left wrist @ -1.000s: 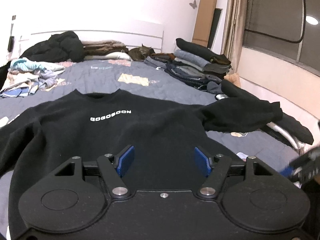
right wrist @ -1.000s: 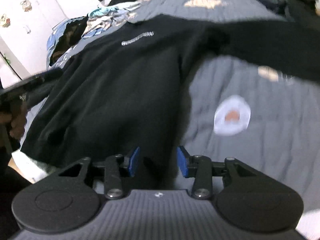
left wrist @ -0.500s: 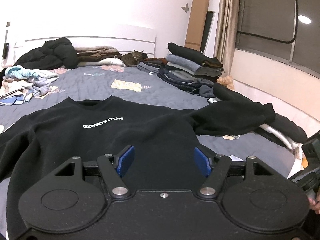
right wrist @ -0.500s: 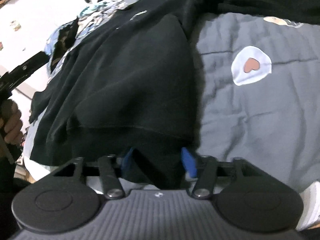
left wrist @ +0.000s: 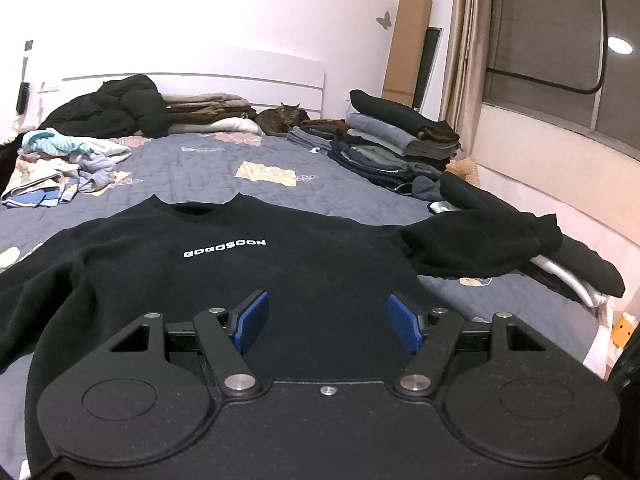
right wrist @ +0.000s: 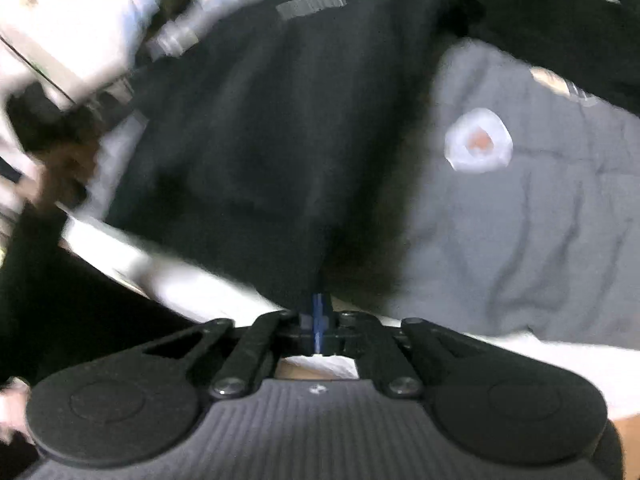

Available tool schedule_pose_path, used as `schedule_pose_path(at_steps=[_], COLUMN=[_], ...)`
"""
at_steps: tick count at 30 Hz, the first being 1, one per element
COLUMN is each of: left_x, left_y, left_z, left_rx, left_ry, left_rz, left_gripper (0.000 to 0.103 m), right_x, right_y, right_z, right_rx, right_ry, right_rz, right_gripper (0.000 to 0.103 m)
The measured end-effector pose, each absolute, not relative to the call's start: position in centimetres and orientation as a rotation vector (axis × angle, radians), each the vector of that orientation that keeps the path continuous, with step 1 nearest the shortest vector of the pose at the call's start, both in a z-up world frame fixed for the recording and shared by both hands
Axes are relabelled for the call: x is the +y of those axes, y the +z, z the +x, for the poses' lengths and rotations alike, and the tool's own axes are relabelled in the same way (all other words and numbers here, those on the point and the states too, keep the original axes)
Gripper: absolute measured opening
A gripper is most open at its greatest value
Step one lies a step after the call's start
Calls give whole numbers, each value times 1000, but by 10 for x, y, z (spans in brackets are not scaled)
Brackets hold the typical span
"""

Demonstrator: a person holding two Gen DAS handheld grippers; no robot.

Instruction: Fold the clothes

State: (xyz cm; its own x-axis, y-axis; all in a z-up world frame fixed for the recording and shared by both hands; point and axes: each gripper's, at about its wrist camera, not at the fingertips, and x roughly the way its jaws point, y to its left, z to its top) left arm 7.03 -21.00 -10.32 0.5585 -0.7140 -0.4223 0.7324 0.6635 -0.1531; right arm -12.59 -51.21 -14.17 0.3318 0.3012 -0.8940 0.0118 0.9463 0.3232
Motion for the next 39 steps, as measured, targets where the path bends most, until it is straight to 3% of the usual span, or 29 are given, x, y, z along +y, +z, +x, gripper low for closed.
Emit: schedule_pose_path(at_steps=[2, 7, 11, 15, 24, 31, 39], left_x=[-206, -189, -167, -132, 26, 164, 231], left_y=[-103, -101, -97, -90, -82, -102, -148], left_z=[70, 75, 83, 94, 153, 220, 248], left_rx=[481, 488, 499, 508, 560, 703, 811], left_ry=[-847, -786, -701, -592, -207, 51, 173], left_rz=[43, 50, 21, -5, -26, -152, -298], left_gripper=[66, 69, 69, 69, 74, 75, 75], right_x=[-516, -524, -515, -501, -473, -461, -448], right_y=[-151, -125, -112, -121, -145, -158, -170], right_z=[-123, -118, -90, -51, 13, 24, 39], right_rx=[1227, 984, 806, 714, 624, 609, 601], right_ry=[153, 134, 121, 140, 233, 259, 284], right_rz=[313, 431, 478, 504, 511, 491, 501], right_gripper=[3, 6, 24, 33, 39, 39, 39])
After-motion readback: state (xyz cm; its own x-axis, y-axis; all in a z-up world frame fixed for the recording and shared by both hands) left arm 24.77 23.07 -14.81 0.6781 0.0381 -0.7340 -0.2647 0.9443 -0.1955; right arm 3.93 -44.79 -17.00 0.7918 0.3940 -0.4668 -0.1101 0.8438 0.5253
